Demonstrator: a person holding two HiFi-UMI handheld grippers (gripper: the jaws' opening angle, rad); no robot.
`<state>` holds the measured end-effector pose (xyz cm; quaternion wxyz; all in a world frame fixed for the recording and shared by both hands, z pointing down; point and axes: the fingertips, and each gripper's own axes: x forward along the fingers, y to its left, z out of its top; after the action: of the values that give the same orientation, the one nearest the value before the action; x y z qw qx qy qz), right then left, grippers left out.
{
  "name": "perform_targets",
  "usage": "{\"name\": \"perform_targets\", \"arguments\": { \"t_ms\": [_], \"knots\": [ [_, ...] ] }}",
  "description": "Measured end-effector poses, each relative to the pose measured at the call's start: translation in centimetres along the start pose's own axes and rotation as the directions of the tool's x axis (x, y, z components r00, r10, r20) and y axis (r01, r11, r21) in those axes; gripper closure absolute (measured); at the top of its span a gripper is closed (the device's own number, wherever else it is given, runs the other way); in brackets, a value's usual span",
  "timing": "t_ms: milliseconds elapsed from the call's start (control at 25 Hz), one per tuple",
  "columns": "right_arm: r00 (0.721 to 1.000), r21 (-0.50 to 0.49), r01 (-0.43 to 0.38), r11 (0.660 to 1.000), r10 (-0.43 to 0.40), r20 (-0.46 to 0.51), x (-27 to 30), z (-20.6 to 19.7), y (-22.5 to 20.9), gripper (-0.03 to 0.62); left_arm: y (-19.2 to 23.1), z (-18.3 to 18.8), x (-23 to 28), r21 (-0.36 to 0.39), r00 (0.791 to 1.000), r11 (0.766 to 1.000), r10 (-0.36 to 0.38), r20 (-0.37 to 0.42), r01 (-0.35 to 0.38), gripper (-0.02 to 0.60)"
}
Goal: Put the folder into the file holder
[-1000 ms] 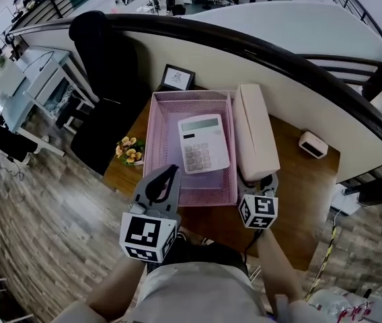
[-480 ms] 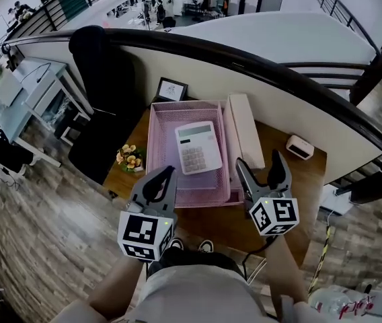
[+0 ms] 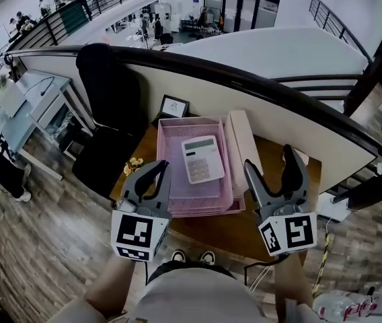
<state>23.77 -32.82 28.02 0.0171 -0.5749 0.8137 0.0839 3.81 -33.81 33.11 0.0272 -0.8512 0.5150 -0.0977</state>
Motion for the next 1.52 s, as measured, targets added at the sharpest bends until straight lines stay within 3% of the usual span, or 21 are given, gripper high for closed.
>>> {"name": "perform_targets", "arguments": {
  "t_ms": [160, 240, 560, 1080, 1520],
  "knots": [
    [0.998, -0.013, -0.008, 1.0, 0.009, 0.061, -1.2, 4.4, 1.0, 0.239, 1.2, 1.9, -0.7, 0.026, 0.999, 1.0, -0.001, 0.036, 0.0, 0.569],
    [0.997, -0.008, -0.005, 1.0, 0.006, 0.076, -1.7, 5.7, 0.9, 0.291, 1.5, 2.9, -1.1, 0.035, 0.999, 0.999, -0.003, 0.054, 0.001, 0.569],
    [0.999, 0.004, 0.029, 1.0, -0.029, 0.044, -3.5, 7.0, 0.4, 0.418, 1.4, 4.9, -2.2, 0.068, 0.996, 0.997, -0.034, 0.086, 0.028, 0.569],
    [0.992, 0.037, 0.034, 0.999, -0.029, -0.121, -5.6, 0.8, 1.3, 0.52, 1.7, 1.4, -3.4, 0.038, 0.999, 0.998, -0.043, 0.007, 0.043, 0.569],
    [0.964, 0.103, -0.005, 0.995, 0.032, -0.264, -6.1, -5.4, 3.4, 0.586, 1.4, -5.0, -3.4, 0.002, 0.992, 0.999, -0.041, -0.119, 0.041, 0.569]
  ]
}}
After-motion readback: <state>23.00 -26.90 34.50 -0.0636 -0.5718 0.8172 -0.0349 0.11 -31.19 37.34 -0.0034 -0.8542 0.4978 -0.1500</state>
